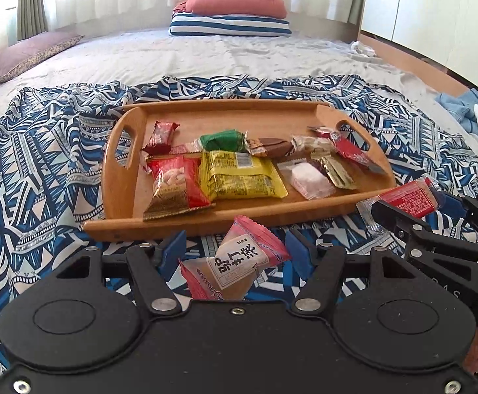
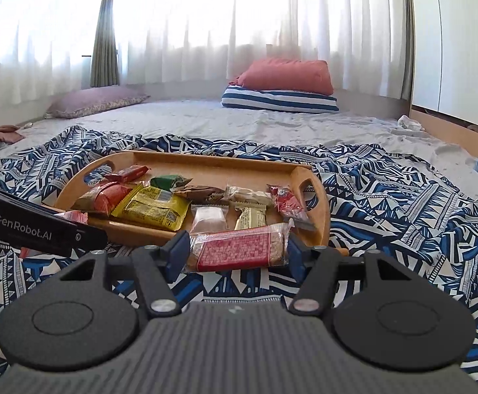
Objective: Organize snacks
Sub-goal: 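Carry the white-and-pink packet with the left tool while the right tool carries the red biscuit bar over the tray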
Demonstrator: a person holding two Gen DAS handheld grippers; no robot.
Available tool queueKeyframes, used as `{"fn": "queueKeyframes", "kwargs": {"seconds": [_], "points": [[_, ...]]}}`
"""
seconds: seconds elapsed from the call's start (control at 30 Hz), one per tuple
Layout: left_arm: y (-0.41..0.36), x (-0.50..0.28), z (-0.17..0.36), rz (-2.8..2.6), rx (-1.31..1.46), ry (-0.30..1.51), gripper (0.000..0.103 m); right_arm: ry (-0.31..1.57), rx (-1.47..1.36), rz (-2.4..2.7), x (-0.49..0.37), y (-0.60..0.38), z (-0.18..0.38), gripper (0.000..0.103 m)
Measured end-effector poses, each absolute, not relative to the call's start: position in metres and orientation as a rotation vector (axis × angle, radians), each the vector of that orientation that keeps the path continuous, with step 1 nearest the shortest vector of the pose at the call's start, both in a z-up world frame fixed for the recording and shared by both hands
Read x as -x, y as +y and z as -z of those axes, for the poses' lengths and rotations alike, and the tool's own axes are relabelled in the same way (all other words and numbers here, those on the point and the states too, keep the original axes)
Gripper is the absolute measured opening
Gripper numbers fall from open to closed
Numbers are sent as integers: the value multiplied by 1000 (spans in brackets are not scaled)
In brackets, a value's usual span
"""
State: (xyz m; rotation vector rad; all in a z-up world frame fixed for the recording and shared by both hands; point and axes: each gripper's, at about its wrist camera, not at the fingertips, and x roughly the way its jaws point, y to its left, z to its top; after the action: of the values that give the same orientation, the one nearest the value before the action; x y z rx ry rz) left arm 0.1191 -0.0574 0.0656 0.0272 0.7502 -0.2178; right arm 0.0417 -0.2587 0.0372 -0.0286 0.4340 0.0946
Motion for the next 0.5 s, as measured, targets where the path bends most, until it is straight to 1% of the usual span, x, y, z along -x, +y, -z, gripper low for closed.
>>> {"fn": "queueKeyframes", "kwargs": {"seconds": [0.5], "points": [[-55, -159, -111, 258, -9, 666, 64, 435, -14, -69, -79, -276, -71, 64]]}}
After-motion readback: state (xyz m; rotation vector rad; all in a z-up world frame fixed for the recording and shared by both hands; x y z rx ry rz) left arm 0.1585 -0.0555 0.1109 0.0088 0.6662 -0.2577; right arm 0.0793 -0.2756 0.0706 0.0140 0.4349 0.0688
